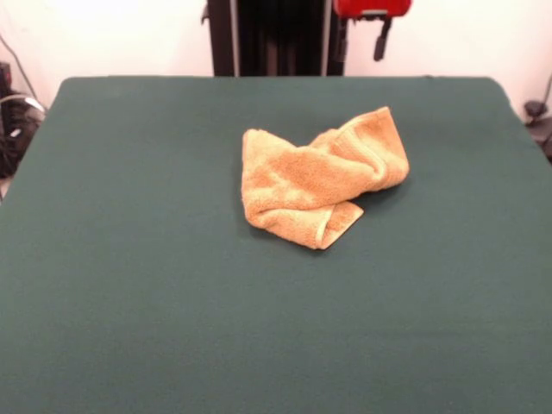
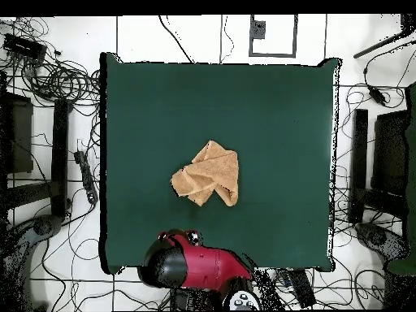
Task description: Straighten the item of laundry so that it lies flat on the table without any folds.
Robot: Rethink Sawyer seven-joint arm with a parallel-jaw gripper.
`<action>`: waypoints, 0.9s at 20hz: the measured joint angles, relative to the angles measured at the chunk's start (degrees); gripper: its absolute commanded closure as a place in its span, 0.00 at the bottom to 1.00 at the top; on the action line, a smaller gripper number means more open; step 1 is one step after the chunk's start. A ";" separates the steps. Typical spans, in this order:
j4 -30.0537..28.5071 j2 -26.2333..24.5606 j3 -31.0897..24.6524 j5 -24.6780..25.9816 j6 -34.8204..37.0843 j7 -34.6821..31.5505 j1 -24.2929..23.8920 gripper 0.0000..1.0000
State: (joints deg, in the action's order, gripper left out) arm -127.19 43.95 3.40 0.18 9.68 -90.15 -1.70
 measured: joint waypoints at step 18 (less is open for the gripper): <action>0.73 -3.35 0.37 -0.04 -0.01 0.00 0.41 0.00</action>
State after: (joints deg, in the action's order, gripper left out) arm -126.46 40.60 3.77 0.14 9.67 -90.15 -1.29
